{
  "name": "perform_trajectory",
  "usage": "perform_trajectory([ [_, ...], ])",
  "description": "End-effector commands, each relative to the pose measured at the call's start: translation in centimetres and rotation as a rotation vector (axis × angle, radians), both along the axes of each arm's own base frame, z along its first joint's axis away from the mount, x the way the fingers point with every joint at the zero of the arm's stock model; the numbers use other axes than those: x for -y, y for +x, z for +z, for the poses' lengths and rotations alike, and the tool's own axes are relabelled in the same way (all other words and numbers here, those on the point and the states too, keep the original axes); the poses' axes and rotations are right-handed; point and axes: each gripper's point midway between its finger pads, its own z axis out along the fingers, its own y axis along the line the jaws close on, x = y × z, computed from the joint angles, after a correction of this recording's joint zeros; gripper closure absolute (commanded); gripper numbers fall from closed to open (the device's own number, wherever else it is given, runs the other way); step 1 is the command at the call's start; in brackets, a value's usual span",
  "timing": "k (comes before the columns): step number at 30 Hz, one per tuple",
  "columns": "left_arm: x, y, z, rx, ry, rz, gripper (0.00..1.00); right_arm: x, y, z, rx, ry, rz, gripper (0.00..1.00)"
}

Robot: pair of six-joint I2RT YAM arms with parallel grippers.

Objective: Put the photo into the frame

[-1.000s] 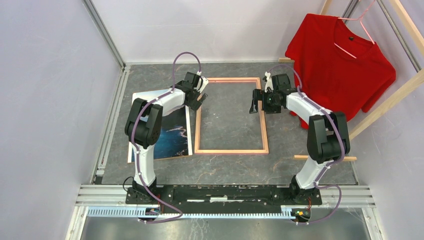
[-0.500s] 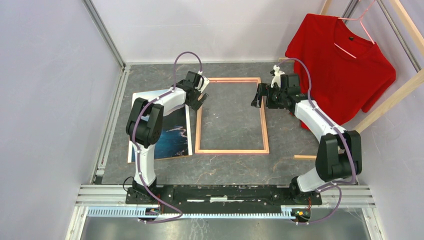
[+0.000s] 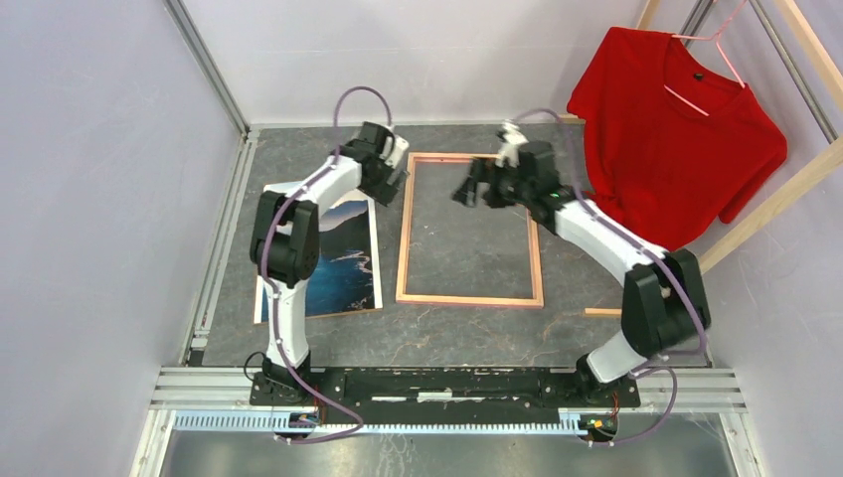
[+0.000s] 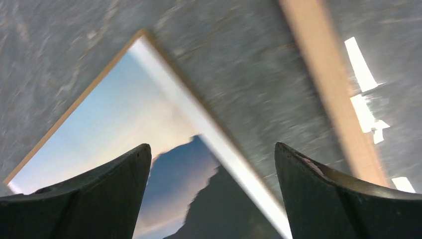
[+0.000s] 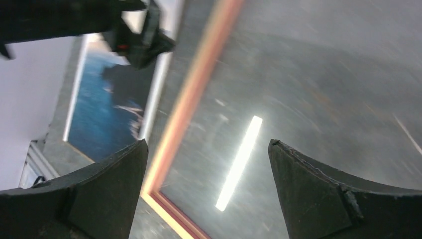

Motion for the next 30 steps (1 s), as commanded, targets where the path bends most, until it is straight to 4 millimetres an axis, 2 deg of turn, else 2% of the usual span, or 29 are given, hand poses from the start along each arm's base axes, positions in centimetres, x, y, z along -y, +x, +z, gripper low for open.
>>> perform_trajectory([
  [1,-8.5,0.8,6.8,0.065,-0.064,0.171,0.00,-10.2,2.0,5.3,0.180,-0.002,0.156,0.03],
  [3,-12.4,-0.1,8.3,0.083,-0.063,0.234,0.00,-15.2,2.0,4.5,0.166,0.001,0.234,0.06],
  [6,-17.4,-2.2,8.8,0.072,-0.051,0.314,0.00,-21.6,1.4,2.6,0.130,-0.014,0.316,0.09],
  [7,-19.8,-3.2,8.7,0.065,-0.039,0.358,0.00,-23.1,1.7,1.8,0.115,-0.017,0.325,0.10],
  [8,-21.4,-4.1,8.4,0.056,-0.029,0.386,0.00,-24.8,1.5,1.0,0.103,-0.018,0.339,0.10],
  [11,-25.1,-6.7,8.0,0.050,-0.023,0.456,0.00,-27.6,1.2,-2.1,0.050,-0.029,0.345,0.12],
  [14,-28.4,-9.1,7.1,0.048,0.021,0.517,0.01,-28.6,1.0,-4.5,0.016,-0.054,0.323,0.12],
  [18,-31.8,-12.1,4.7,0.006,0.075,0.583,0.02,-28.3,0.8,-7.2,-0.027,-0.096,0.289,0.11],
  [21,-34.1,-13.4,3.9,0.009,0.125,0.638,0.02,-28.0,0.2,-8.6,-0.057,-0.120,0.276,0.11],
  [25,-35.9,-14.2,2.9,0.021,0.202,0.665,0.03,-27.5,-0.8,-10.1,-0.101,-0.128,0.264,0.11],
  [30,-36.1,-14.2,1.1,0.005,0.207,0.676,0.03,-28.9,-2.2,-11.3,-0.158,-0.091,0.300,0.12],
])
